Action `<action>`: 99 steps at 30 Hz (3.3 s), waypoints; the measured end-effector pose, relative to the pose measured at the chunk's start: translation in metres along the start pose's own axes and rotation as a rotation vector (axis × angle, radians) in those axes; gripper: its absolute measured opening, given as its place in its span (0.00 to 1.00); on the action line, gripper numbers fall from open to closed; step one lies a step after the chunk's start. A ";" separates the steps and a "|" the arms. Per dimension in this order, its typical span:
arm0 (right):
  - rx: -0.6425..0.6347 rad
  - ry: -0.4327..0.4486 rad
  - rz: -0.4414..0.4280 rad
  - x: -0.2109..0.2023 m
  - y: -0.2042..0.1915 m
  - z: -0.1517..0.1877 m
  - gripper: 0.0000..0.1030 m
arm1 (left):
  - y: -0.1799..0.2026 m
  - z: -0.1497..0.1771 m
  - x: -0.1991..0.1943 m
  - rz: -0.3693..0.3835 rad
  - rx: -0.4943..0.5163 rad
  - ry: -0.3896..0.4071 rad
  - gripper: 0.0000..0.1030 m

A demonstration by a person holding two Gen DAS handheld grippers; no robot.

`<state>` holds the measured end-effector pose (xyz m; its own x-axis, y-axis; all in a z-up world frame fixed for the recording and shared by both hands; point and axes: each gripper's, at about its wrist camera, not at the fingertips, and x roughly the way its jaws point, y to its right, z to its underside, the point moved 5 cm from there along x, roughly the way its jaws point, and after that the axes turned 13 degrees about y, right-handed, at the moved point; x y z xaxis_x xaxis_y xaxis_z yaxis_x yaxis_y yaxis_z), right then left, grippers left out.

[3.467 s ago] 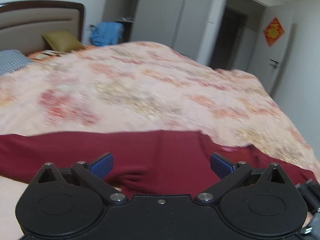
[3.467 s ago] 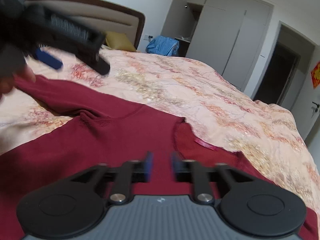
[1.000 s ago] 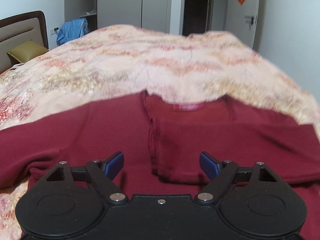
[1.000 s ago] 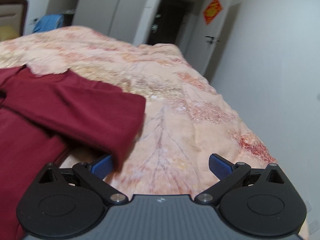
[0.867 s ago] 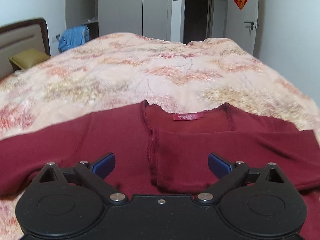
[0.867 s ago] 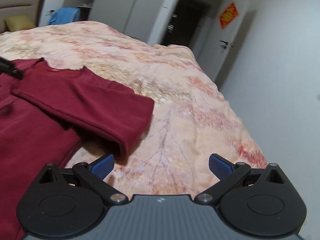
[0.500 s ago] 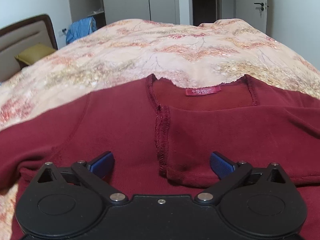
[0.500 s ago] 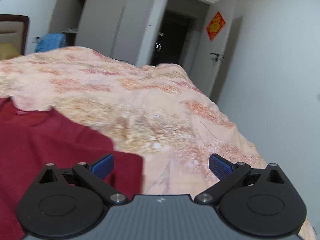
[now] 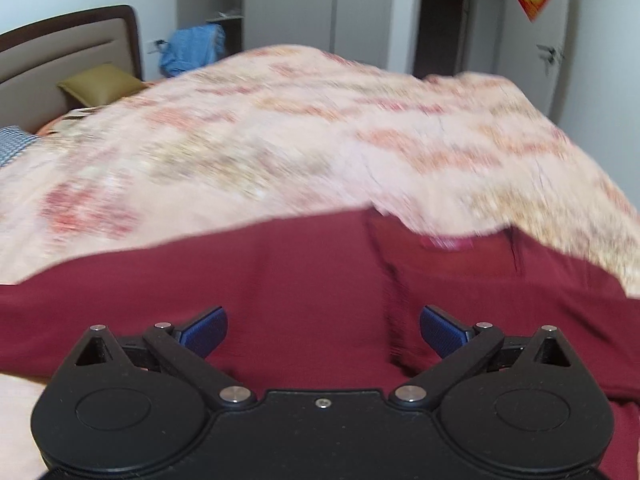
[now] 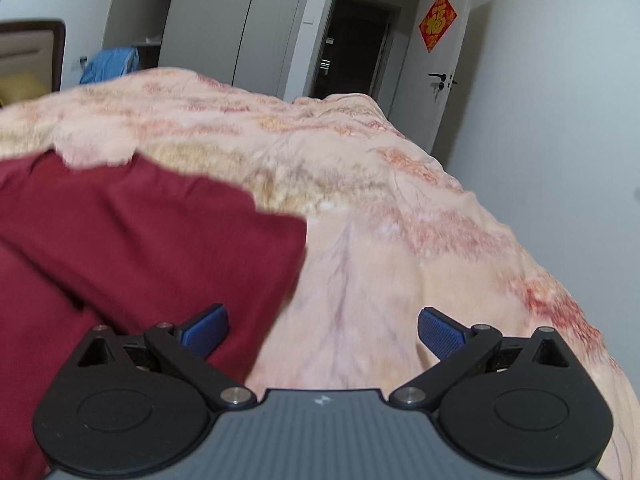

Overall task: Fold small clothes
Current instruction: 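Move the left tool to the other sleeve cuff and grasp it, then lift the sleeve with the left tool, lay it across the body, release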

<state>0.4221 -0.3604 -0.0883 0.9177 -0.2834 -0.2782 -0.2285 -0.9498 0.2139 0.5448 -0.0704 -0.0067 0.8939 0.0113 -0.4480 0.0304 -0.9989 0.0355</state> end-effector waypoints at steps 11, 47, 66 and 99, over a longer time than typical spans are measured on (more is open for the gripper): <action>0.016 0.086 -0.155 -0.087 -0.061 -0.052 1.00 | -0.161 -0.031 -0.113 -0.144 0.038 0.065 0.99; 0.148 -0.006 -0.624 -0.208 -0.244 -0.018 1.00 | -0.408 0.040 -0.064 -0.509 -0.463 0.182 0.04; 0.233 0.105 -0.423 -0.189 -0.125 -0.035 1.00 | -0.133 -0.144 -0.070 -0.045 0.068 0.521 0.03; 0.195 0.043 -0.361 -0.140 -0.077 -0.024 1.00 | 0.031 -0.049 -0.047 0.224 0.192 0.258 0.96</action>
<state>0.3188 -0.2442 -0.0435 0.9620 0.0743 -0.2626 0.0569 -0.9957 -0.0733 0.5253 -0.1001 0.0596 0.9528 -0.2215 -0.2078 -0.2407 -0.9679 -0.0722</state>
